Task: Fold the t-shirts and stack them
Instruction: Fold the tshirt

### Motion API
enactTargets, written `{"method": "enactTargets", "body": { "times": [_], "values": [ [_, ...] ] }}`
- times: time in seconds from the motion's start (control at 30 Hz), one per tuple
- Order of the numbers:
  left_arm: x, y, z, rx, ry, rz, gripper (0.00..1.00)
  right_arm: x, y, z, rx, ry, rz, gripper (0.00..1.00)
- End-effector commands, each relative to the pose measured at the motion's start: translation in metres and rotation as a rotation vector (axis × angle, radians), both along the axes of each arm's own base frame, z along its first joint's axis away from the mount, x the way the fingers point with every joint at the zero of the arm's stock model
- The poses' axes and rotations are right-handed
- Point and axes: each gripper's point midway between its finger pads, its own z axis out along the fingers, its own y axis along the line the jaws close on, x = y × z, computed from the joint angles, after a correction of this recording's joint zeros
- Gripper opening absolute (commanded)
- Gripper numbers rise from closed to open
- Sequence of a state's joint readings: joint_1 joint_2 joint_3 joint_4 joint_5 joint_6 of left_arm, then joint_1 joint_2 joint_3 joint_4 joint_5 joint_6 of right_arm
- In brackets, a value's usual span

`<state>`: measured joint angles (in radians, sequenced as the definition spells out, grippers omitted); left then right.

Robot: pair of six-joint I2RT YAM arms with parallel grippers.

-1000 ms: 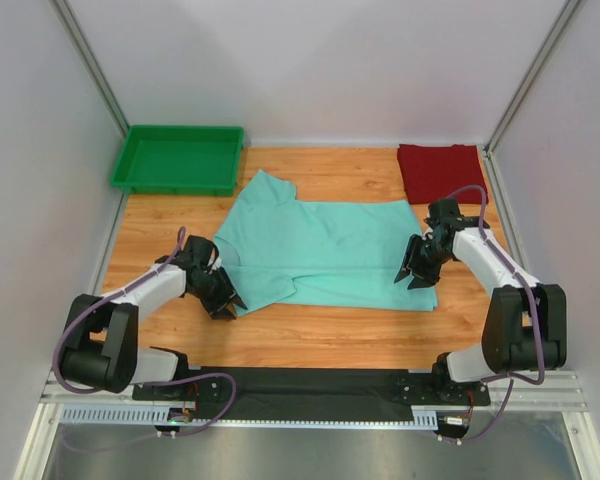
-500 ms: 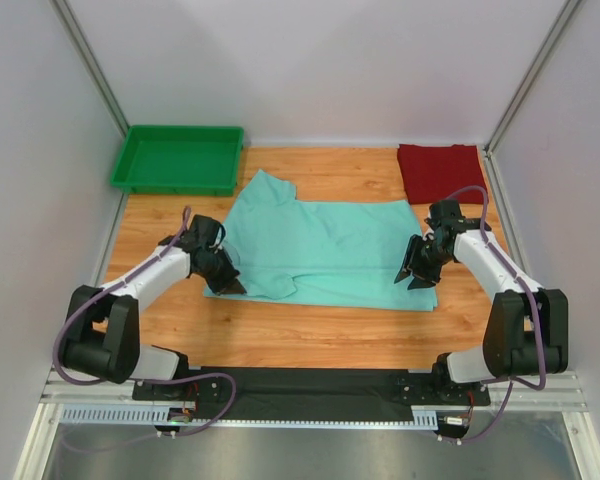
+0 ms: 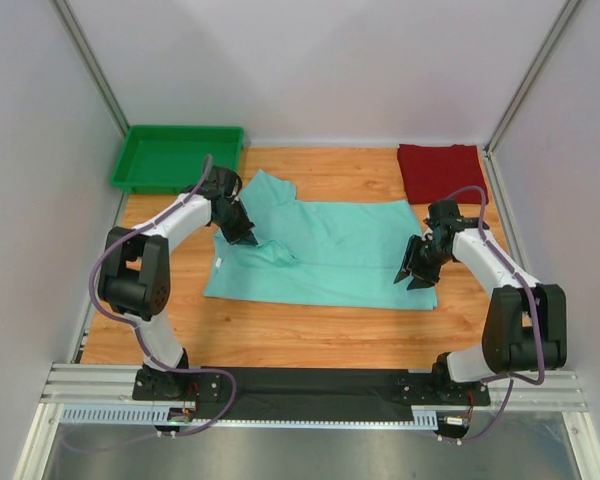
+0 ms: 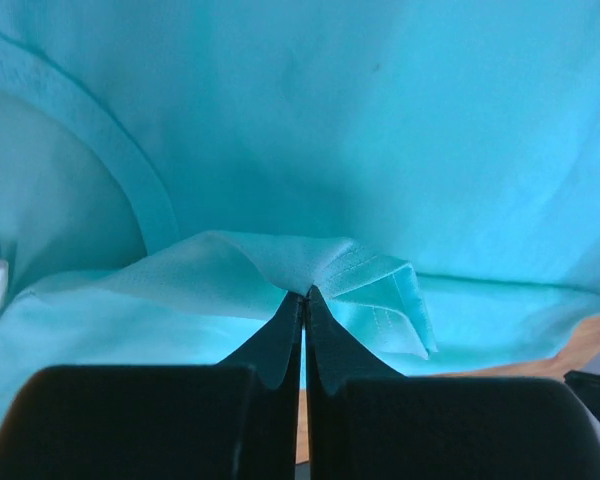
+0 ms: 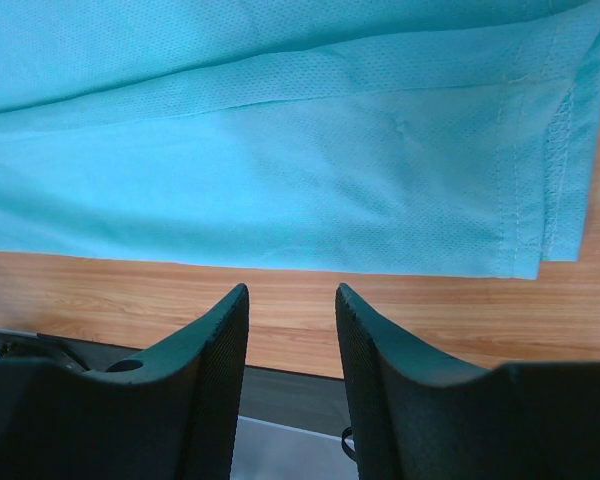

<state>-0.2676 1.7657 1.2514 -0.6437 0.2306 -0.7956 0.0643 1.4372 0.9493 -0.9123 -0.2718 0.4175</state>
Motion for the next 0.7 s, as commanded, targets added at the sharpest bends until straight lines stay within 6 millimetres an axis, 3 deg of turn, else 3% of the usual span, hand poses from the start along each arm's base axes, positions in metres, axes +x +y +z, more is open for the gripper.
{"method": "enactTargets", "body": {
  "times": [0.0, 0.23, 0.33, 0.37, 0.4, 0.43, 0.47, 0.5, 0.53, 0.6, 0.63, 0.67],
  "values": [
    [0.025, 0.003, 0.014, 0.050, -0.077, -0.031, 0.00, 0.012, 0.001, 0.002, 0.000, -0.044, 0.012, 0.42],
    [0.043, 0.010, 0.006, 0.085, -0.082, -0.020, 0.00, 0.011, 0.001, -0.007, 0.000, -0.029, 0.018, 0.42],
    [0.046, 0.018, 0.008, 0.123, -0.096, -0.018, 0.34, 0.014, 0.001, -0.012, -0.003, -0.021, 0.022, 0.42],
    [0.046, 0.021, 0.015, 0.144, -0.109, -0.029, 0.51, 0.016, 0.000, -0.012, -0.011, -0.022, 0.028, 0.42],
    [0.035, 0.029, 0.026, 0.174, -0.096, -0.034, 0.58, 0.020, -0.003, -0.013, -0.027, -0.021, 0.029, 0.43],
    [0.030, 0.041, 0.032, 0.235, -0.110, -0.030, 0.76, 0.022, -0.005, -0.013, -0.042, -0.018, 0.032, 0.42],
    [0.021, 0.046, 0.040, 0.249, -0.120, -0.032, 0.78, 0.026, -0.007, -0.012, -0.057, -0.024, 0.038, 0.43],
    [0.011, 0.052, 0.064, 0.256, -0.175, -0.021, 0.92, 0.034, -0.012, -0.010, -0.087, -0.029, 0.033, 0.43],
    [-0.005, 0.059, 0.057, 0.276, -0.157, -0.023, 0.92, 0.040, -0.013, -0.006, -0.095, -0.043, 0.031, 0.43],
    [-0.023, 0.053, 0.067, 0.217, -0.193, -0.040, 0.90, 0.057, -0.016, 0.000, -0.115, -0.078, 0.018, 0.45],
    [-0.036, 0.052, 0.051, 0.199, -0.155, -0.050, 0.86, 0.063, -0.015, 0.001, -0.114, -0.086, 0.019, 0.46],
    [-0.036, 0.048, 0.046, 0.172, -0.160, -0.039, 0.82, 0.069, -0.014, -0.004, -0.114, -0.075, 0.020, 0.51]
  ]
}}
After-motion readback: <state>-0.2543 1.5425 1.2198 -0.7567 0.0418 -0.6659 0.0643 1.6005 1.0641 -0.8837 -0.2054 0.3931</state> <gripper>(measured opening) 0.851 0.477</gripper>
